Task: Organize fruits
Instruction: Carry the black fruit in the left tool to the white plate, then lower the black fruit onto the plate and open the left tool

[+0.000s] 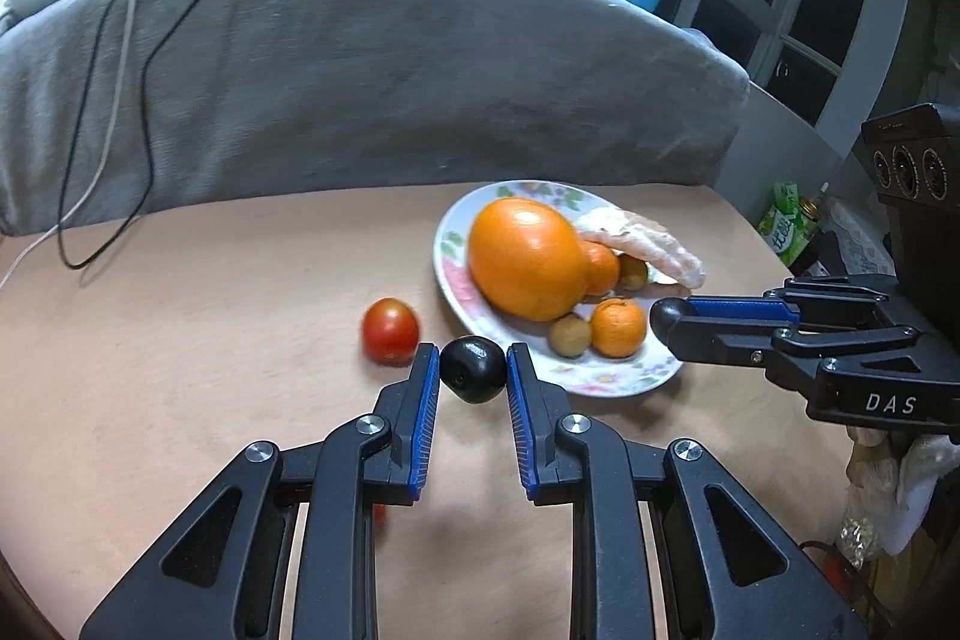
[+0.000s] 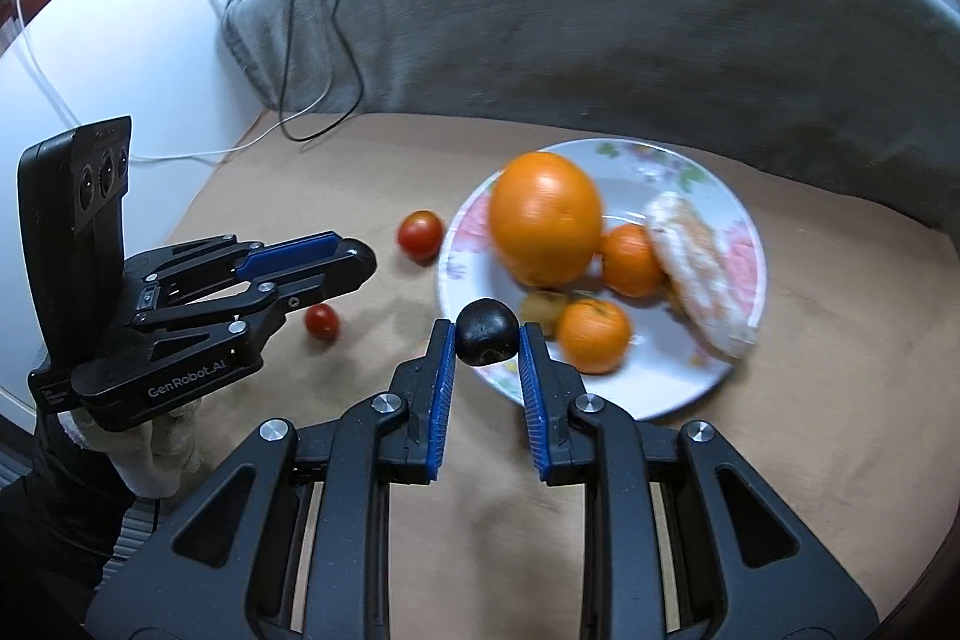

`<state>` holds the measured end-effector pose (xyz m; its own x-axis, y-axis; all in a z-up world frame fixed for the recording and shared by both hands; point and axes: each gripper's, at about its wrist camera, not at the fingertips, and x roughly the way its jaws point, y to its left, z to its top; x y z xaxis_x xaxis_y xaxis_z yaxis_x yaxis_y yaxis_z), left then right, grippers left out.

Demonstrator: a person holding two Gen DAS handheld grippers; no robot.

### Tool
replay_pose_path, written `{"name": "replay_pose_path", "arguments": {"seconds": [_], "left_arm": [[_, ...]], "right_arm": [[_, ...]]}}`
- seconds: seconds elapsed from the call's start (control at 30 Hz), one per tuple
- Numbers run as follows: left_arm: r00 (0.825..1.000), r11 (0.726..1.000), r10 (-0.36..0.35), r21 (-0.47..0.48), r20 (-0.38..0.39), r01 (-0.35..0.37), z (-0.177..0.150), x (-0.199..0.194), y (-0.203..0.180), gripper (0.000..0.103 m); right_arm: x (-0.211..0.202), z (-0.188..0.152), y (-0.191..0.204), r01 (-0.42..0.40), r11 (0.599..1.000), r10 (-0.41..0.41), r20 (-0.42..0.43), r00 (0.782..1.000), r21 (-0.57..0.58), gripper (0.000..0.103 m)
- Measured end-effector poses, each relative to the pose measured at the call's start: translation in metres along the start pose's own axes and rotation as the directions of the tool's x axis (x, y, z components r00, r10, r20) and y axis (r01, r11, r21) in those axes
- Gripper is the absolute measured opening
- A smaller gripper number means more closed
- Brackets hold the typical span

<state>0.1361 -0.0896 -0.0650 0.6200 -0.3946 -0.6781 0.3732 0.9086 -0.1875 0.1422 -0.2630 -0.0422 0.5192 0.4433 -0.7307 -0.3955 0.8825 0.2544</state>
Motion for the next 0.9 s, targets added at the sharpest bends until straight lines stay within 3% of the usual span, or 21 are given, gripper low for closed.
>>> {"name": "replay_pose_path", "arguments": {"seconds": [0.4, 0.9], "left_arm": [[0.999, 0.999, -0.027, 0.027, -0.029, 0.028, 0.007, 0.025, -0.031, 0.021], [0.999, 0.998, -0.020, 0.056, -0.047, 0.022, 0.013, 0.034, -0.045, 0.023]], "right_arm": [[-0.008, -0.006, -0.040, 0.038, 0.997, -0.038, 0.011, 0.999, 0.061, 0.023], [-0.003, -0.006, -0.058, 0.016, 0.994, -0.017, 0.010, 1.000, 0.104, 0.023]]}}
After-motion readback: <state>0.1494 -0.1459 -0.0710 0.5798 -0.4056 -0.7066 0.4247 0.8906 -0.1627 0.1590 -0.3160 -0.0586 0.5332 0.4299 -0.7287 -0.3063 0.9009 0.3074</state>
